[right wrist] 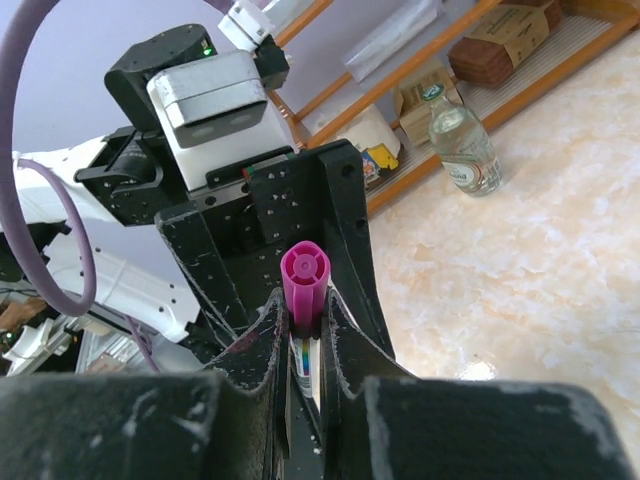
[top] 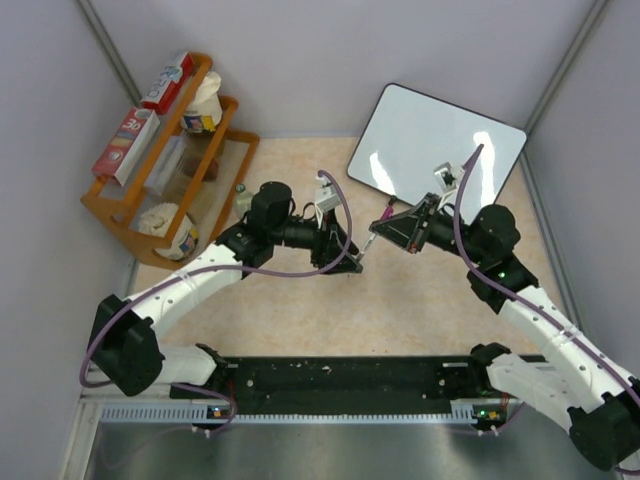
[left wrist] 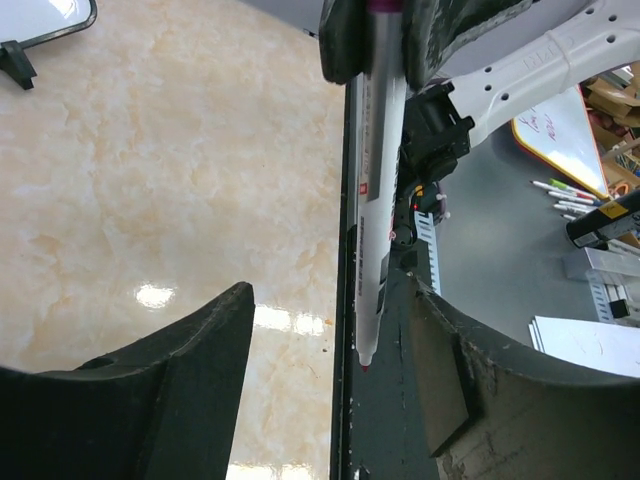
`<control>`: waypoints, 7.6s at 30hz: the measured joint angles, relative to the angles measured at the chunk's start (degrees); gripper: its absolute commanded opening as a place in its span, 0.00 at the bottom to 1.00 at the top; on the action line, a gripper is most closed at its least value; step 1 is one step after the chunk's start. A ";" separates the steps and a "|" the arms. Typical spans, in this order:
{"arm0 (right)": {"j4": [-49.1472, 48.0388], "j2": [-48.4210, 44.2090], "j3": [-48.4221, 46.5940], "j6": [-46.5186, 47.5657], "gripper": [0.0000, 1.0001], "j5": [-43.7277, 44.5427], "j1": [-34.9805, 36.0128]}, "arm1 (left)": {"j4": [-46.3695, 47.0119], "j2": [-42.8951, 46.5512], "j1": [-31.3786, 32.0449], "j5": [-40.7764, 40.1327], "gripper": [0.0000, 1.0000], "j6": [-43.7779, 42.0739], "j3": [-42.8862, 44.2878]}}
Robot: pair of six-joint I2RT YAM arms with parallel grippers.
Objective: Write a sentence on the whiteboard
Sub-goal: Pass from the right arm to the left, then pass from the left arm to the right, then adjust the whiteboard stand at the center of the board.
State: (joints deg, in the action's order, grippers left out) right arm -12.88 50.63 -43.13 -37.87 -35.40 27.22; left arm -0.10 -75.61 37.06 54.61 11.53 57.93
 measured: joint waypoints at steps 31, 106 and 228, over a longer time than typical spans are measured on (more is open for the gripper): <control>5.70 0.87 -2.80 2.36 0.80 -16.22 -1.33 | -19.50 1.62 0.11 8.20 0.00 -8.85 8.46; 1.42 6.73 -3.85 -1.16 0.13 -19.87 2.73 | -27.78 0.07 1.27 6.27 0.00 -10.32 12.31; 42.16 -19.89 -2.25 6.29 0.00 38.03 -7.54 | -29.66 -66.27 3.67 -52.06 0.83 7.72 65.83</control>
State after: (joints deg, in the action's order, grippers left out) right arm 29.28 30.74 -45.39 -31.57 2.63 19.68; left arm -29.76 -141.88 40.73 2.55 19.25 123.76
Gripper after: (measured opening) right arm 0.127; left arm 0.850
